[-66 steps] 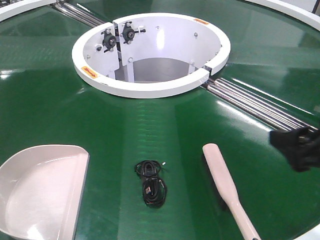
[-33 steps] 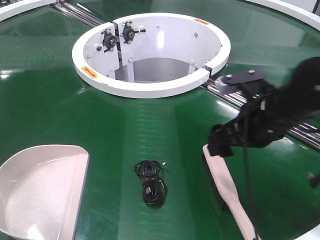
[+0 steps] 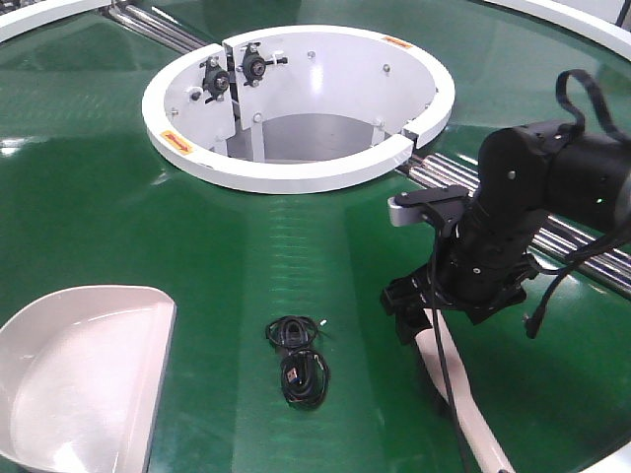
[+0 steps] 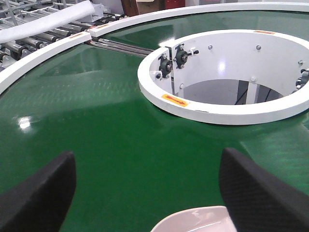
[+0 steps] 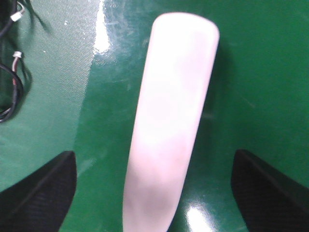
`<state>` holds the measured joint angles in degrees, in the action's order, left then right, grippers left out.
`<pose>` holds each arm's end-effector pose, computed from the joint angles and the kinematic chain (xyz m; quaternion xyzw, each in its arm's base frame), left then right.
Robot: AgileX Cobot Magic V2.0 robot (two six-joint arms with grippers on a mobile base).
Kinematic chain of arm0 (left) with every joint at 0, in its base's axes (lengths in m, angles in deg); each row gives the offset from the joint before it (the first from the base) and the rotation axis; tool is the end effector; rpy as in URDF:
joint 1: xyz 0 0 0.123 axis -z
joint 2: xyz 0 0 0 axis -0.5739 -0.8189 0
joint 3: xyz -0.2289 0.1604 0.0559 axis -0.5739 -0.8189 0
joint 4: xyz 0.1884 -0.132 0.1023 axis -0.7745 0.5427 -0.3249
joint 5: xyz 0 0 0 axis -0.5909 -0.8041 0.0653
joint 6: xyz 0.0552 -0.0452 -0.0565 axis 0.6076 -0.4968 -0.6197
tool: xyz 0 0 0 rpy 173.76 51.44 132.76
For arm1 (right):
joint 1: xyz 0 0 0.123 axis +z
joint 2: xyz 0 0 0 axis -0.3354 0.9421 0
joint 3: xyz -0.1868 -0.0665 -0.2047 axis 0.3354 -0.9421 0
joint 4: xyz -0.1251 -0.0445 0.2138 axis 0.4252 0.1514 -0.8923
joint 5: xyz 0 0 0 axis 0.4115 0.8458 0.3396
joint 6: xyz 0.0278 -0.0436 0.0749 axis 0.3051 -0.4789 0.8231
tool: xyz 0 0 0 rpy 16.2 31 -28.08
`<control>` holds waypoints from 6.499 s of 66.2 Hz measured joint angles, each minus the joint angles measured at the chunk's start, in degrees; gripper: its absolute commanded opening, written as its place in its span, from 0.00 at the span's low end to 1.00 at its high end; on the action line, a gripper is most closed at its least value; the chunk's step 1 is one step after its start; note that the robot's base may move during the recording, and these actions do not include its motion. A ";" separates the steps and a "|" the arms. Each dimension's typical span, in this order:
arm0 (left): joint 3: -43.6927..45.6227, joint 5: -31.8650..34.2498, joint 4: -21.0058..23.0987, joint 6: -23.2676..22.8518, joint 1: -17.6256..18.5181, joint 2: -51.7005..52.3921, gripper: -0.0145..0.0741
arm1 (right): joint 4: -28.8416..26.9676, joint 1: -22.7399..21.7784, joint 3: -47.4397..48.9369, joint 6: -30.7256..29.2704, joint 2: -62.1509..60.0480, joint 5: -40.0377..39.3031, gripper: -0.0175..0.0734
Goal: Clean and inspect green conveyor with broom and dustpan
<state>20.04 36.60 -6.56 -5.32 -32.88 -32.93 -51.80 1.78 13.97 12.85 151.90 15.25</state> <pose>0.1308 -0.0034 0.3470 0.0571 0.7897 0.0314 0.6100 0.3060 0.1244 0.2369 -0.1657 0.9844 0.0341 0.0491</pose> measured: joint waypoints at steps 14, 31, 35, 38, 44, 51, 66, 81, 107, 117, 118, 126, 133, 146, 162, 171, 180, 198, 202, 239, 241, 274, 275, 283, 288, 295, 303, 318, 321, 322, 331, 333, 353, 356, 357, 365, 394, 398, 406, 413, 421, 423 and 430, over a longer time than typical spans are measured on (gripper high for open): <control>0.00 -0.16 0.28 0.00 0.00 0.00 0.79 | 0.00 0.00 0.45 1.63 3.57 -0.81 0.85; 0.00 -0.95 0.28 0.00 0.00 0.00 0.79 | 0.00 0.00 0.50 3.18 6.99 -3.31 0.85; 0.00 -1.61 0.28 0.00 0.00 0.00 0.79 | 0.00 0.00 0.50 3.30 7.53 -3.89 0.84; 0.00 -2.03 0.28 0.00 0.00 0.00 0.79 | 0.00 0.00 0.50 3.36 7.71 -4.16 0.82; 0.00 -2.66 0.28 0.00 0.00 0.00 0.79 | 0.07 0.00 0.50 3.40 7.82 -5.01 0.77; 0.00 -3.15 0.28 0.00 0.00 0.00 0.79 | 1.48 0.00 0.50 4.65 7.88 -6.01 0.64; 0.00 -3.15 0.28 0.00 0.00 0.00 0.79 | 7.52 0.00 0.50 9.20 8.34 -6.52 0.27; 0.00 -3.54 0.28 0.00 0.00 0.00 0.79 | 7.45 0.00 0.69 9.12 8.55 -6.31 0.18; 0.00 -3.54 0.28 0.00 0.00 0.00 0.79 | 6.97 0.00 0.73 8.08 0.30 -3.05 0.18; 0.00 -3.54 0.28 0.00 0.00 0.00 0.79 | 6.97 0.00 0.73 6.93 -4.78 0.44 0.18; 0.00 -3.54 0.28 0.00 0.00 0.00 0.79 | 6.97 0.00 0.73 6.79 -5.00 1.00 0.18; 0.00 -3.54 0.28 0.00 0.00 0.00 0.79 | 6.33 0.00 0.73 4.89 -5.59 5.98 0.18; 0.00 -3.54 0.28 0.00 0.00 0.00 0.79 | 4.53 0.00 0.73 3.49 -5.19 7.23 0.18; 0.00 -3.56 0.28 0.00 0.00 0.00 0.79 | 1.78 0.00 0.73 2.91 -1.63 6.16 0.19; 0.00 -5.81 1.37 0.00 0.00 0.00 0.79 | -3.41 0.00 0.73 1.82 2.17 6.30 0.19; 0.00 -7.15 1.74 0.00 0.00 0.00 0.79 | -4.61 0.00 0.73 1.41 2.22 6.30 0.19; 0.00 -8.57 1.74 0.07 0.00 0.00 0.79 | -4.60 0.00 0.73 1.41 2.22 6.30 0.19; 0.00 -11.08 -1.99 16.08 0.00 0.00 0.79 | -4.51 0.00 0.73 1.41 2.22 6.25 0.18; 0.00 -11.66 -4.07 23.88 0.00 0.00 0.79 | -4.51 0.00 0.73 1.41 2.22 6.25 0.19; 0.00 -6.98 -20.73 58.73 0.00 0.00 0.79 | -4.51 0.00 0.73 1.41 2.22 6.29 0.19; 0.00 -6.86 -20.80 58.73 0.00 0.00 0.79 | -4.51 0.00 0.73 1.41 2.22 6.29 0.19; 5.96 -25.14 -20.83 59.11 0.00 -4.99 0.79 | -4.51 0.00 0.73 1.41 2.22 6.29 0.19; 6.48 -26.39 -20.83 59.17 0.00 -5.57 0.79 | -4.51 0.00 0.73 1.41 2.22 6.29 0.19; 10.72 -35.82 -20.83 59.17 0.00 -11.02 0.79 | -4.51 0.00 0.73 1.41 2.22 6.29 0.19; 12.54 -39.94 -20.90 59.17 0.00 -14.53 0.79 | -4.51 0.00 0.73 1.41 2.22 6.29 0.19; 14.60 -44.39 -21.47 59.17 0.00 -19.91 0.79 | -4.51 0.00 0.73 1.41 2.22 6.29 0.19; 16.25 -48.23 -22.14 59.17 0.00 -26.45 0.79 | -4.51 0.00 0.73 1.41 2.22 6.29 0.19; 19.89 -49.54 -23.47 60.31 0.00 -37.52 0.79 | -4.51 0.00 0.73 1.41 2.22 6.29 0.19; 20.60 -49.54 -23.69 60.92 0.00 -39.12 0.79 | -4.51 0.00 0.73 1.41 2.22 6.29 0.19; 20.78 -49.54 -23.78 61.17 0.00 -39.62 0.79 | -4.51 0.00 0.73 1.41 2.22 6.29 0.19; 21.68 -49.40 -24.15 64.45 -0.11 -43.45 0.79 | -4.51 0.00 0.73 1.41 2.22 6.29 0.19; 21.72 -49.40 -24.16 65.23 -0.26 -44.06 0.79 | -4.51 0.00 0.73 1.41 2.22 6.29 0.19; 21.98 -49.33 -24.29 68.29 -4.11 -49.21 0.79 | -4.51 0.00 0.73 1.41 2.22 6.29 0.19; 21.98 -49.33 -24.35 68.48 -4.50 -49.92 0.79 | -4.51 0.00 0.73 1.41 2.22 6.29 0.19; 21.98 -49.33 -24.35 68.54 -4.61 -50.16 0.79 | -4.51 0.00 0.73 1.41 2.22 6.29 0.19; 21.98 -49.14 -24.34 68.79 -4.76 -51.36 0.79 | -4.51 0.00 0.73 1.41 2.22 6.29 0.19; 25.01 -47.89 -21.84 68.84 -8.08 -51.98 0.79 | -4.49 0.00 0.73 1.41 2.22 6.29 0.19; 25.39 -47.83 -21.84 68.84 -8.13 -52.59 0.79 | -4.49 0.00 0.73 1.41 2.22 6.29 0.19; 25.88 -47.83 -21.64 69.34 -8.13 -54.89 0.79 | -4.49 0.00 0.73 1.41 2.22 6.29 0.19; 25.97 -47.09 -21.51 69.73 -8.13 -56.65 0.79 | -4.49 0.00 0.73 1.41 2.22 6.29 0.19; 25.97 -46.16 -21.57 69.93 -8.13 -58.72 0.79 | -4.49 0.00 0.73 1.41 2.22 6.29 0.19; 25.97 -45.91 -21.57 69.93 -8.13 -59.03 0.79 | -4.49 0.00 0.73 1.41 2.22 6.29 0.19; 26.02 -45.28 -22.01 70.02 -8.13 -60.37 0.79 | -4.49 0.00 0.73 1.41 2.22 6.29 0.19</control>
<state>46.06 -8.68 -28.57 64.71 -41.01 -93.30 -56.29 1.78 14.70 14.26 154.12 21.54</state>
